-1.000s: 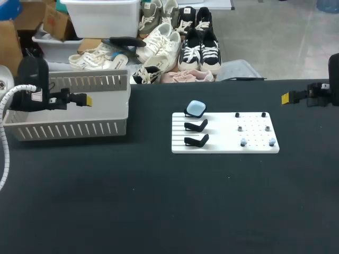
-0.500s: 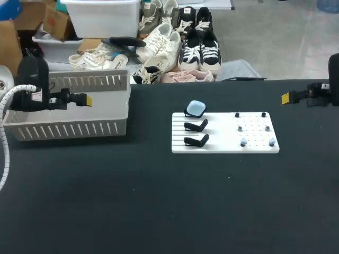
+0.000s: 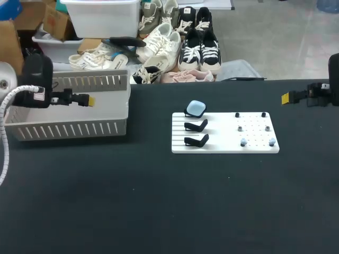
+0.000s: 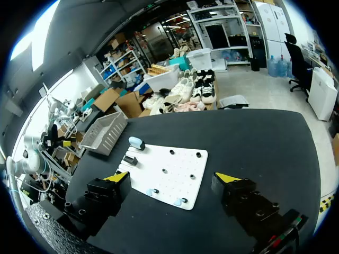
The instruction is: Pick up each earbud case from the left stands, insert the matching earbuds, close the lid, and place the case in the box.
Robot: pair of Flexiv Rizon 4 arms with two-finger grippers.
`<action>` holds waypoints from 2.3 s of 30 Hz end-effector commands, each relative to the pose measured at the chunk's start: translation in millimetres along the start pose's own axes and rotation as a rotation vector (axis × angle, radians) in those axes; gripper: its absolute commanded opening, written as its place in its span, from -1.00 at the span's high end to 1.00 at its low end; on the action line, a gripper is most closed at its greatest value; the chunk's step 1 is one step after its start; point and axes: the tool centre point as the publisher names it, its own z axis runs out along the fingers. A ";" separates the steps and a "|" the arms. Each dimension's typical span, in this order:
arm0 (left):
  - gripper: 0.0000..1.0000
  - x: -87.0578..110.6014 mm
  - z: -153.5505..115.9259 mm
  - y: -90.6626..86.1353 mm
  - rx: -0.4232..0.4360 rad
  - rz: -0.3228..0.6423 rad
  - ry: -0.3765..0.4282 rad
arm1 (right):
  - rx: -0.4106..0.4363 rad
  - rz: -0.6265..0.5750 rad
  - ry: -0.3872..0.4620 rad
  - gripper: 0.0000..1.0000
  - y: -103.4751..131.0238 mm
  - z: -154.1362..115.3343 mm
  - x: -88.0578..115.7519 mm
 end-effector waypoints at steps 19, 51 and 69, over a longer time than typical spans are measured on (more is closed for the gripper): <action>-1.00 -57.4 64.0 -19.7 0.265 0.509 -0.010 | 0.000 -0.001 0.001 -1.00 -0.2 -0.2 -0.2; -1.00 -113.9 228.1 -67.1 0.610 0.910 -0.011 | 0.000 -0.001 0.001 -1.00 -0.2 -0.2 -0.2; -1.00 -77.6 236.9 -121.2 0.674 0.836 -0.027 | 0.000 -0.001 0.001 -1.00 -0.2 -0.2 -0.2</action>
